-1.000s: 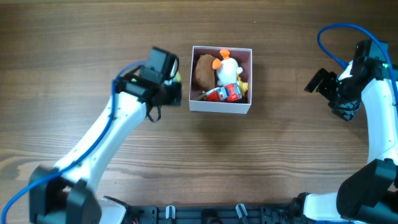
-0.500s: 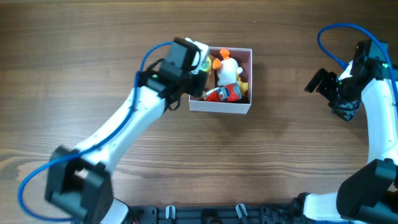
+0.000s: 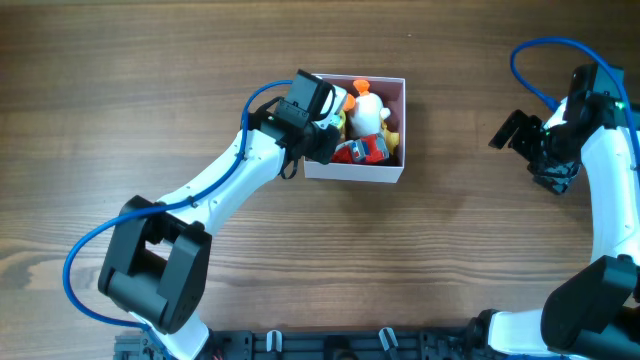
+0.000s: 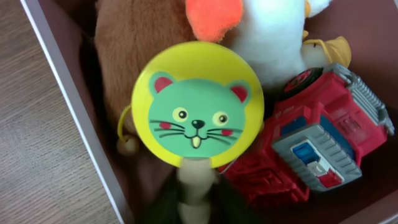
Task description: Pack container
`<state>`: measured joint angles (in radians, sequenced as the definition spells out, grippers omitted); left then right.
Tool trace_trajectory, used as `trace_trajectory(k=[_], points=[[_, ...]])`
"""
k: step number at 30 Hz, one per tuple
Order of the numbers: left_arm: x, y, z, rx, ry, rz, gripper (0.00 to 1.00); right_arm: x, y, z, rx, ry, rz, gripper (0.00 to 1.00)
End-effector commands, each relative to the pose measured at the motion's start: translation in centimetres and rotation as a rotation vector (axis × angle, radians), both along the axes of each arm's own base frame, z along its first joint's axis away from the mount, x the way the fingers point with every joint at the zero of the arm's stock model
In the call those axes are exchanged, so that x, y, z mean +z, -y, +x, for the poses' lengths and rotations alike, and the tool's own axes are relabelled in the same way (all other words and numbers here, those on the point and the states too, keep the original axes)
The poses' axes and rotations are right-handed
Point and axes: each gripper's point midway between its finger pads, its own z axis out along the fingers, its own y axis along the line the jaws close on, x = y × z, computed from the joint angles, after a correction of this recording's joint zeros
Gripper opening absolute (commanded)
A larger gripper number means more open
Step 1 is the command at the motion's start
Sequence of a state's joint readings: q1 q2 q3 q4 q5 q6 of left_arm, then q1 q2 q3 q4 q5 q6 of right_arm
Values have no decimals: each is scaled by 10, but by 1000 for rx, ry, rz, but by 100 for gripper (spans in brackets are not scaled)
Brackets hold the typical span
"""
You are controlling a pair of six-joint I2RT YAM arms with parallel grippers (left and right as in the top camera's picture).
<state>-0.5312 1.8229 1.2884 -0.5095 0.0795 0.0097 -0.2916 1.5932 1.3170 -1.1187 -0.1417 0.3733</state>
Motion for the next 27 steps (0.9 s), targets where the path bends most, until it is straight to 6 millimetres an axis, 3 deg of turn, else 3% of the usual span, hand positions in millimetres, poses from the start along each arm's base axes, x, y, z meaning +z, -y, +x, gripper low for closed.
trace_trajectory(k=[1,3,7,11,13,14,17,20,22,24,27], points=[[10,8,-3,-26,7,-26,43,-3,-3,-1,6,-8,19,100],[30,11,0,-28,36,-43,50,-3,-3,-1,7,-9,20,100],[84,12,3,-26,98,-76,51,-3,-3,-1,9,-9,19,100],[131,-21,3,120,139,-45,52,-2,-4,-1,40,-5,18,100],[151,-50,-2,253,135,-45,65,1,-10,7,127,45,32,100],[159,-62,-5,296,132,-59,100,4,-13,11,159,77,44,100],[179,-104,-14,438,126,-94,100,23,-28,26,267,211,89,100],[195,-153,-26,576,126,-105,100,71,-57,40,491,463,114,100],[204,-188,-39,663,128,-98,100,119,-78,38,634,663,87,100],[211,-219,-54,747,130,-92,100,169,-85,28,632,821,17,100],[217,-242,-70,817,130,-85,100,216,-90,9,593,962,-30,100]])
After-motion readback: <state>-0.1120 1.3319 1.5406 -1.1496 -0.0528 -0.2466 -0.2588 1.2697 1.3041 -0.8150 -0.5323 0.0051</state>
